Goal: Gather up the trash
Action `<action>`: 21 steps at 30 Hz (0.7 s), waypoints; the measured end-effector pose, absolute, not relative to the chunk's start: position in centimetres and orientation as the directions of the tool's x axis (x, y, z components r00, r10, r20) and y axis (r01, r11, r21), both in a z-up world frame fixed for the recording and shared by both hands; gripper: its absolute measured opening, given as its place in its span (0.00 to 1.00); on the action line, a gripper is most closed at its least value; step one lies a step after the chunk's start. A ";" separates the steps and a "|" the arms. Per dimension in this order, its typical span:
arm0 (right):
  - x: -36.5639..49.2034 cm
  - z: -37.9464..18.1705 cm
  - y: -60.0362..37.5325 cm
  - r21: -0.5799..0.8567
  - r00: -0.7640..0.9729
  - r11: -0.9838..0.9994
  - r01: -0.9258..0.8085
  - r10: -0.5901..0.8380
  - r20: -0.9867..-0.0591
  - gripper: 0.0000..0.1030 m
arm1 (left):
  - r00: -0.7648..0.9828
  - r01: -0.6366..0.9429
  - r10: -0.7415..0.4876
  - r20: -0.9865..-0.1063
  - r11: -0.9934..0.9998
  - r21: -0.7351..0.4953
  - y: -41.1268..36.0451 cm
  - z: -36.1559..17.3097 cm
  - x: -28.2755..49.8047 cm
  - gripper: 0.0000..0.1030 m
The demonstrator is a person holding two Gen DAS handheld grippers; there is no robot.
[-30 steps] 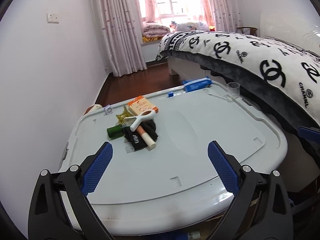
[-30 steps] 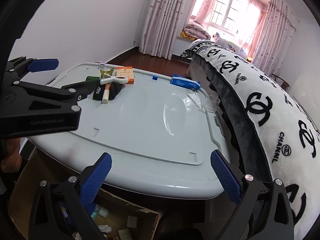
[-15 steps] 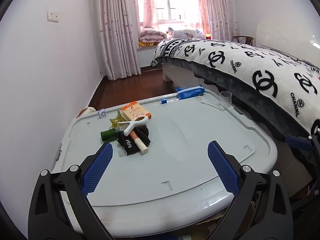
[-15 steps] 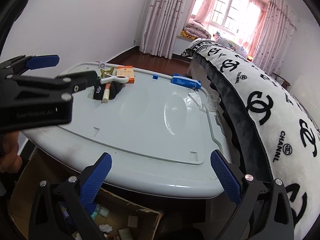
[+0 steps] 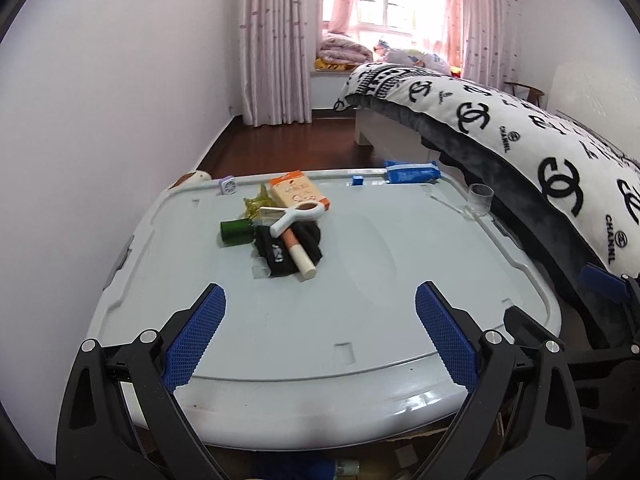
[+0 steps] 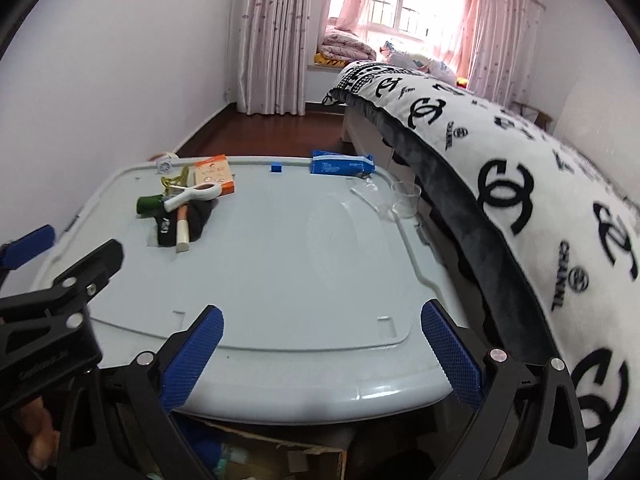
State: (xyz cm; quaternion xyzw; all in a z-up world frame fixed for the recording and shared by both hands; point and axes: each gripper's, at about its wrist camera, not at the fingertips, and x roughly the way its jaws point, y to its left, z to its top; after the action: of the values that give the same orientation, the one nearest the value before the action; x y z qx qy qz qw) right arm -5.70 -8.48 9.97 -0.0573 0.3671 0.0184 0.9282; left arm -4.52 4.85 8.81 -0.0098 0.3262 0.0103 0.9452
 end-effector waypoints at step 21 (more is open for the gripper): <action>-3.9 10.0 -1.2 -0.051 0.727 0.983 -0.175 0.094 -0.680 0.95 | 0.726 -0.247 0.194 -0.660 0.969 0.013 14.0 8.0 -5.5 0.91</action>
State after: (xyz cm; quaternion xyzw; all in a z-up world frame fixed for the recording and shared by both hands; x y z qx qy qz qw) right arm -3.90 -1.22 9.99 -0.0559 0.3622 0.0726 0.9276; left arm -5.46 13.95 7.95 -0.0380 0.3509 0.1187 0.9281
